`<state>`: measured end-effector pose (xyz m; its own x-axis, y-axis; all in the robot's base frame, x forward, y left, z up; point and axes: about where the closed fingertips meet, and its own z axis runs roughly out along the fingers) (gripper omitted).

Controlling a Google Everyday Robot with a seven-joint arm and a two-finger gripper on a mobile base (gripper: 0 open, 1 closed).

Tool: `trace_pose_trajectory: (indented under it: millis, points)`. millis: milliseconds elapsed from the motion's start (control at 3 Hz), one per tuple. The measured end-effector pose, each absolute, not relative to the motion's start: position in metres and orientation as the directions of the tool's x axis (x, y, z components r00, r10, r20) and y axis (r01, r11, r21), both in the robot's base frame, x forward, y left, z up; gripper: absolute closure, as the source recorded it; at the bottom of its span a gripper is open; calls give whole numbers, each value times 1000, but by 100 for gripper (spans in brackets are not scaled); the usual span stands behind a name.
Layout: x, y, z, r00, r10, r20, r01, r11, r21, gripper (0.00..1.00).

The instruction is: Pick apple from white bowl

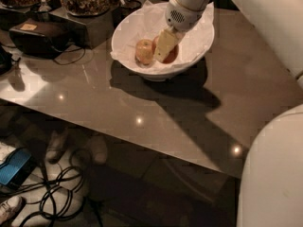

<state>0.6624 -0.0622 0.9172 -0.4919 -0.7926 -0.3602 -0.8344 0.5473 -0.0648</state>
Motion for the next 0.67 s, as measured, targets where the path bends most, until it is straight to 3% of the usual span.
trace_pose_trajectory:
  millis: [667]
  points:
    - [638, -44, 971, -361, -825, -435, -902, 428, -63, 100]
